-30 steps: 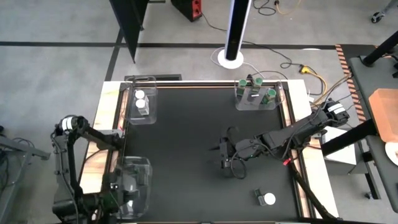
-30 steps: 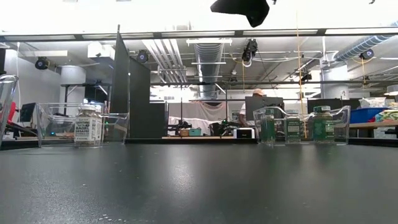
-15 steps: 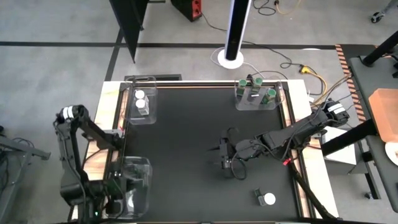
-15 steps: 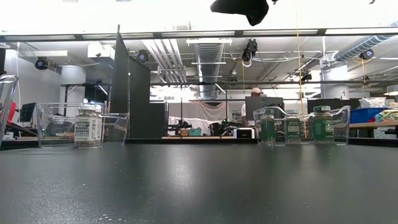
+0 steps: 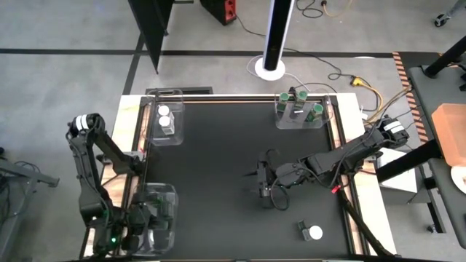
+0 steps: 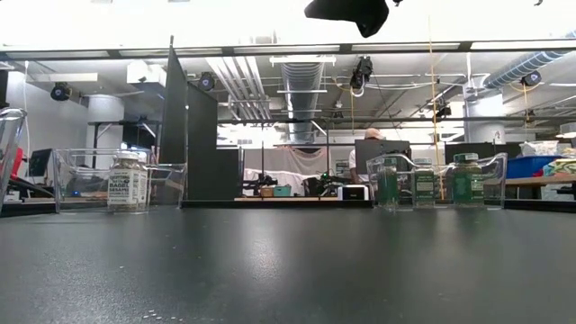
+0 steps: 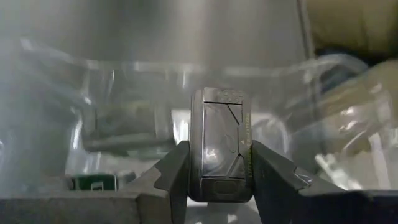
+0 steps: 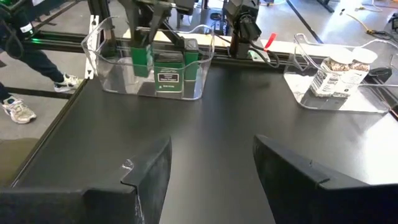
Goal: Sort spices by type
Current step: Put the top black seasoning can into the bottom left transparent bin, then put the white seasoning bottle into the top left transparent bin
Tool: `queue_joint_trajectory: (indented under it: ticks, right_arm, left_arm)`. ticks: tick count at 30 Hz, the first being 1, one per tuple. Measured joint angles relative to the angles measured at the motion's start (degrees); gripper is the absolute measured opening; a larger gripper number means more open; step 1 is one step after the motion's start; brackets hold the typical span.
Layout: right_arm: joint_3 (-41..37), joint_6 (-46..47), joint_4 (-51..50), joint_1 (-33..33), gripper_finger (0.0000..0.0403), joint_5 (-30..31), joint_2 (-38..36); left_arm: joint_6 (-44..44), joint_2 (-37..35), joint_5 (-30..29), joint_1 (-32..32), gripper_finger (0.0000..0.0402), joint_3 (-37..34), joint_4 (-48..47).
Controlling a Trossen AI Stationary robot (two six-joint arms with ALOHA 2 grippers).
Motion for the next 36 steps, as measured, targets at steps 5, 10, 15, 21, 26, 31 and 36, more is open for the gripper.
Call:
queue_joint_trajectory:
  ticks: [5, 10, 15, 21, 26, 31, 36]
  right_arm:
    - [-0.15, 0.37, 0.0, -0.02, 0.0215, 0.0, 0.0]
    - [-0.15, 0.42, 0.0, -0.02, 0.0217, 0.02, 0.0]
    - [-0.26, 0.42, 0.0, 0.0, 0.0215, 0.02, 0.0]
    - [-0.26, 0.44, 0.0, 0.0, 0.0215, 0.02, 0.0]
    - [-0.26, 0.91, 0.0, 0.0, 0.0217, 0.02, 0.0]
    - [-0.26, 0.98, 0.01, 0.0, 0.0215, 0.02, 0.0]
    - [-0.26, 1.09, 0.0, 0.0, 0.0218, 0.04, 0.0]
  left_arm:
    - [-0.19, 0.05, 1.13, -0.21, 0.0119, -3.04, 3.94]
    - [-1.43, 0.49, 2.36, -0.19, 0.0119, -4.07, 3.6]
    - [-6.89, 1.1, 4.24, -0.19, 0.0141, -4.17, 3.53]
    - [-7.65, 2.78, 4.57, -0.19, 0.0169, -4.0, 3.64]
    - [-8.25, 3.7, 5.23, -0.17, 0.0172, -3.98, 3.65]
    - [-8.59, 3.68, 6.95, -0.13, 0.0172, -1.22, 2.1]
    - [-8.56, 3.64, 6.76, -0.13, 0.0173, 3.56, -2.97]
